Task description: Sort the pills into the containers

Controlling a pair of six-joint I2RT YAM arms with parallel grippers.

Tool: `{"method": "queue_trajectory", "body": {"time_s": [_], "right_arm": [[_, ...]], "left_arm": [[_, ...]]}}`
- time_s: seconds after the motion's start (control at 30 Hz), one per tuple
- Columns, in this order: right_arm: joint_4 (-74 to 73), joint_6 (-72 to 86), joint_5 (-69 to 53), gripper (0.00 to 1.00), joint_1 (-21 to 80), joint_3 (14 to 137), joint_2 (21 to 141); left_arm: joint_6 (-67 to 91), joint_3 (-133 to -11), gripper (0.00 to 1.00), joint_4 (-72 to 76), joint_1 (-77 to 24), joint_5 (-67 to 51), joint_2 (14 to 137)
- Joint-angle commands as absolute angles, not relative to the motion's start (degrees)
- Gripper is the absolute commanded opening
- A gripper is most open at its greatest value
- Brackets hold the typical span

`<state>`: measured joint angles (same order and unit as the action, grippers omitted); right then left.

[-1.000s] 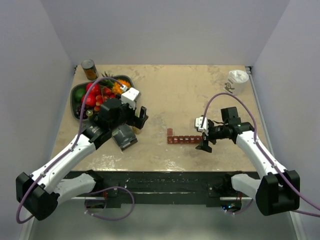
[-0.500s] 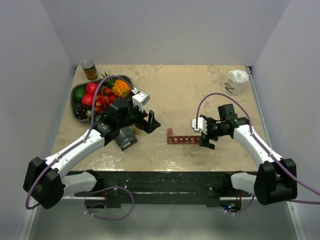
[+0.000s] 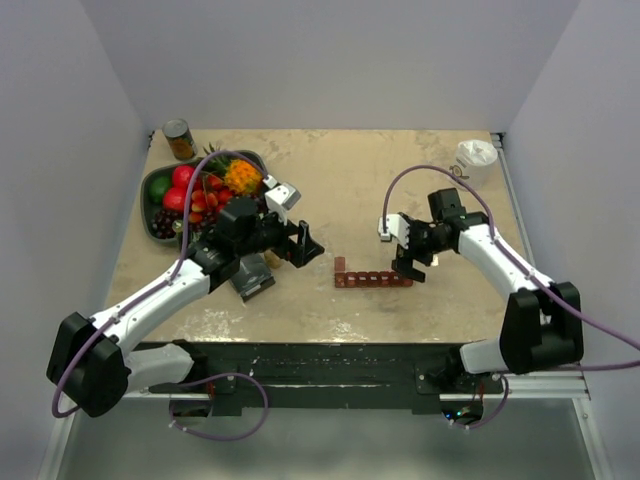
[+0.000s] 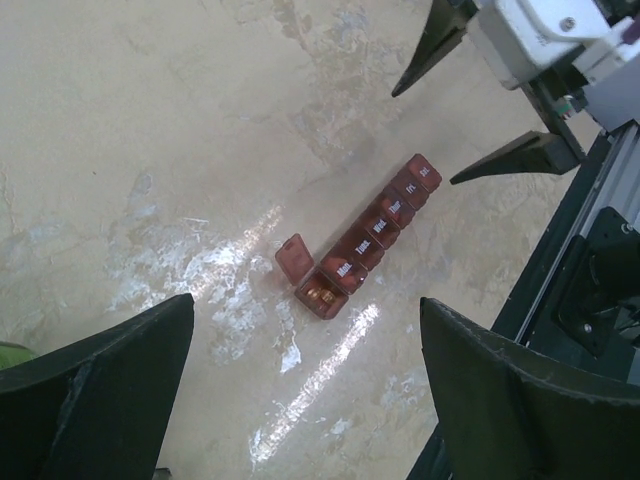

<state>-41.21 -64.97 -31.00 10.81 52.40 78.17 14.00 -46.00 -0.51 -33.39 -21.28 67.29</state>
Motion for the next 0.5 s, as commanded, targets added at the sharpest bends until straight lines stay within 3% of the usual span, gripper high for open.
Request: {"method": "queue_trajectory", "body": {"time_s": [0.0,0.13,0.47], "right_arm": [[-44.9,-62.9,-33.0,0.99,14.3,55.4,83.4],[-36.0,-62.7,-29.3,0.99,23.3,47.8,77.7],[-23.8,-60.0,-23.1,0.95,26.9,44.7,82.5]], "left_arm": [[15.8,-45.6,0.98,4.0,-33.1,-23.8,67.9],[16.6,-45.4,0.98,5.4,-33.0,-24.4,68.4],[21.1,-44.9,0.98,9.5,-33.0,-26.2,71.8]]}}
